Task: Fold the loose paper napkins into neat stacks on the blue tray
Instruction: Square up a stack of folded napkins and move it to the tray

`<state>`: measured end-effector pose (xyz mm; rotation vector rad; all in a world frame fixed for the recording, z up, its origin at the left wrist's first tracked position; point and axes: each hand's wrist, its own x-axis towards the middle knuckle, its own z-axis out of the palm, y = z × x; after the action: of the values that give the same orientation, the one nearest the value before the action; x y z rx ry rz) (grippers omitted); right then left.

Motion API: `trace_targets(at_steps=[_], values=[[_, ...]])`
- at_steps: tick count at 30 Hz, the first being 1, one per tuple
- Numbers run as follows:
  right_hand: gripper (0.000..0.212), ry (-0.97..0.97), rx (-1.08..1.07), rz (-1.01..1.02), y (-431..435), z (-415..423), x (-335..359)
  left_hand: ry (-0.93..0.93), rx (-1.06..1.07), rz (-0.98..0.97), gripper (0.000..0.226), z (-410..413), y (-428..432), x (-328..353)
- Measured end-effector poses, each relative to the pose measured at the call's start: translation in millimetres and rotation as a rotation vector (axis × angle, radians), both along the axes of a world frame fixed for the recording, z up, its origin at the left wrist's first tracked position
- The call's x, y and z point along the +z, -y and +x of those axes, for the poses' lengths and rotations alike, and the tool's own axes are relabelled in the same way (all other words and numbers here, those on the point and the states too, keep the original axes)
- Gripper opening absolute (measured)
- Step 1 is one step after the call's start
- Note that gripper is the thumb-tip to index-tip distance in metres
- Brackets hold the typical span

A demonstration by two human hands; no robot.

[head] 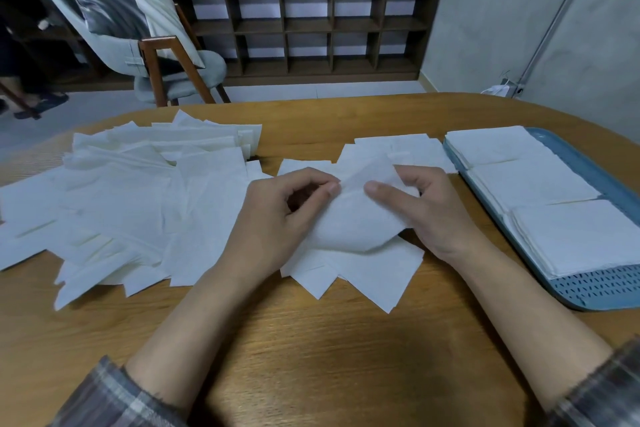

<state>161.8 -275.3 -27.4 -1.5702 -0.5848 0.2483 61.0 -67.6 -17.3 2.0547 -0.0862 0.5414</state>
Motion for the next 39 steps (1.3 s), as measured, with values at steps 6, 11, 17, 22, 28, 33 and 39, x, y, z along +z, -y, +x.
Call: trace_targets(at_steps=[6,11,17,22,28,33,39], values=[[0.013,-0.181,-0.164,0.107,0.8,4.1,6.0,-0.085,0.018,-0.139,0.042,2.8,-3.4,4.9],[0.021,-0.233,-0.084,0.124,-0.9,0.5,9.1,-0.022,0.122,-0.272,0.034,5.9,-8.8,6.3],[0.035,-0.287,0.013,0.130,-4.5,-2.2,9.5,-0.041,0.103,-0.195,0.010,6.9,-7.1,-0.1],[0.040,-0.271,0.024,0.123,-4.5,-3.1,8.9,-0.091,0.103,-0.215,0.011,6.7,-3.8,-3.1],[0.043,-0.185,-0.016,0.054,-6.5,-4.2,8.1,-0.126,0.137,-0.199,0.006,5.1,-1.1,0.2],[0.067,-0.184,0.032,0.174,-2.8,-2.9,11.4,-0.141,0.219,-0.139,0.050,4.1,1.0,3.5],[0.082,0.030,-0.082,-0.095,-5.2,-0.9,5.2,-0.204,-0.020,-0.347,0.074,-0.4,0.0,6.7]])
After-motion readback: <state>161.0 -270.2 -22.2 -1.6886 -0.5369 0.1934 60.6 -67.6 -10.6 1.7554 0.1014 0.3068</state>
